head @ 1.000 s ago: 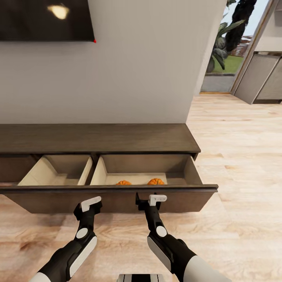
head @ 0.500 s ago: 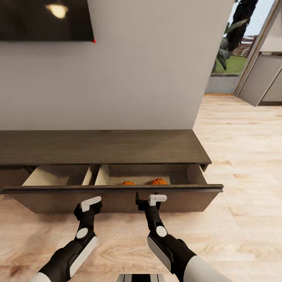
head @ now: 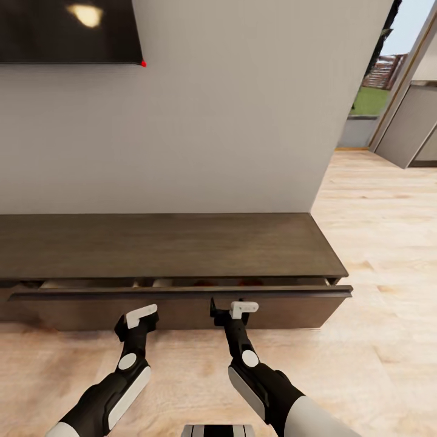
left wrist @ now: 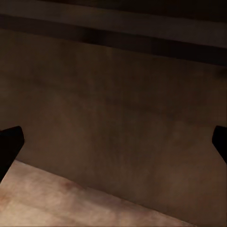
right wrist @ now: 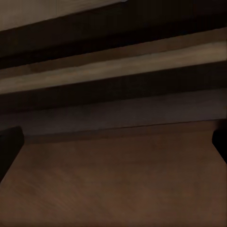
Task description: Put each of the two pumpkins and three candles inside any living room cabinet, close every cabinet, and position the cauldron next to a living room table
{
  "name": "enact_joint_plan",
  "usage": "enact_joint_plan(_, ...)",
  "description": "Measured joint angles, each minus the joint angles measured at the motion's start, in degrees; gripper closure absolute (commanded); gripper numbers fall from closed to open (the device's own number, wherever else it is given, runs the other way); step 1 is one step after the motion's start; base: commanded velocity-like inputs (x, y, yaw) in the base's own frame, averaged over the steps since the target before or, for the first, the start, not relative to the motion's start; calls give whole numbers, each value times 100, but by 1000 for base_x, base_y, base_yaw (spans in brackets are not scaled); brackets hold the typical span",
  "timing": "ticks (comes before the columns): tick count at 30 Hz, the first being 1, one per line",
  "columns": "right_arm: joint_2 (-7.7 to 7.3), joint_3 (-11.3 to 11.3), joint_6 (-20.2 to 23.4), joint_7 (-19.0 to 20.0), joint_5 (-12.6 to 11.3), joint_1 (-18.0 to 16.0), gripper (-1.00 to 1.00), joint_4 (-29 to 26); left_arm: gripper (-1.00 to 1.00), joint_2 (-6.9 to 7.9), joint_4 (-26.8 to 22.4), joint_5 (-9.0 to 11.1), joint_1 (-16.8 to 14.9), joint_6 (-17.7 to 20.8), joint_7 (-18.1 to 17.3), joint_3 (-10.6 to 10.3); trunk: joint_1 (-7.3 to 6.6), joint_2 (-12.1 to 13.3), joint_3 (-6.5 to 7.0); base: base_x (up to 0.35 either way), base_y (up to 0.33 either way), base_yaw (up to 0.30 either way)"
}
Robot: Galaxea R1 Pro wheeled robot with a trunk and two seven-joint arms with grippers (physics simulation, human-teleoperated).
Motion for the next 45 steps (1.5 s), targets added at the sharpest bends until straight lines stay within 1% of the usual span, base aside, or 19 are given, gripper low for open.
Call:
enact_joint_plan(4, 0, 1, 1, 0, 1, 0, -100, 0, -100, -9, -3, 0, 0, -4, 0, -7, 0, 0, 0, 258, 3, 0)
enact_joint_plan(9, 0, 1, 1, 5, -25, 0, -100, 4, -100, -14, -27, -2, 0, -24, 0, -9, 5, 1, 0, -22, 0, 0)
enact_joint_plan(22, 0, 1, 32, 7, -25, 0, -100, 4, -100, -12, -43, -6, 0, -42, 0, -11, 7, 1, 0, -321, 0, 0)
enact_joint_plan(27, 0, -6, 59, -1, -31, 0, -100, -6, -100, 5, -196, 18, 0, 3, -13, 8, 7, 1, 0, -341, 0, 0)
enact_joint_plan(31, 0, -14, 82, -17, -63, 0, -100, -45, -100, 36, -441, 85, 62, 129, 11, 5, 7, 1, 0, -339, 0, 0)
enact_joint_plan(33, 0, -15, 211, -20, -67, 0, -100, -88, -100, 88, -638, 149, 210, 433, 133, 8, 7, 1, 0, -289, 0, 0)
enact_joint_plan(34, 0, -18, 535, -19, -60, 0, -100, -114, -100, 159, -896, 308, 381, 795, 269, 20, 6, 0, -1, -187, 0, 0)
enact_joint_plan(35, 0, -20, 809, -19, -57, -1, -100, -148, -100, 215, -1079, 487, 500, 1012, 333, 40, 6, 1, 0, -139, 0, 0)
enact_joint_plan(36, 0, -21, 1127, -18, -52, -1, -100, -232, -100, 280, -1264, 725, 614, 1216, 373, 73, 5, 1, 0, -86, 0, 0)
enact_joint_plan(37, 0, -25, 1629, -19, -49, -2, -100, -479, -100, 391, -1527, 1138, 761, 1493, 411, 138, 4, 0, 0, -55, 0, 0)
enact_joint_plan(39, -3, -27, 2260, -16, -97, -3, -100, -945, -100, 576, -1823, 1719, 876, 1906, 434, 225, 4, 0, 0, -27, 0, 0)
enact_joint_plan(40, -40, -27, 2713, -14, -133, -4, -100, -1236, -100, 707, -2000, 2162, 914, 2300, 442, 287, 3, 1, 1, -12, 0, 0)
enact_joint_plan(42, -90, -38, 3285, -15, -170, -3, -100, -1484, -100, 819, -2222, 2714, 939, 2866, 446, 412, 3, 1, 0, -6, 0, 0)
enact_joint_plan(43, -102, -41, 3505, -14, -195, -3, -100, -1552, -100, 848, -2296, 2941, 945, 3093, 451, 538, 3, 1, 0, -3, 0, 0)
enact_joint_plan(44, -110, -45, 3682, -14, -215, -3, -100, -1589, -100, 863, -2360, 3127, 948, 3263, 455, 722, 3, 1, 1, -2, 0, 0)
enact_joint_plan(45, -115, -49, 3819, -13, -231, -3, -100, -1599, -100, 875, -2430, 3264, 950, 3387, 458, 942, 3, 1, 1, -1, 0, 0)
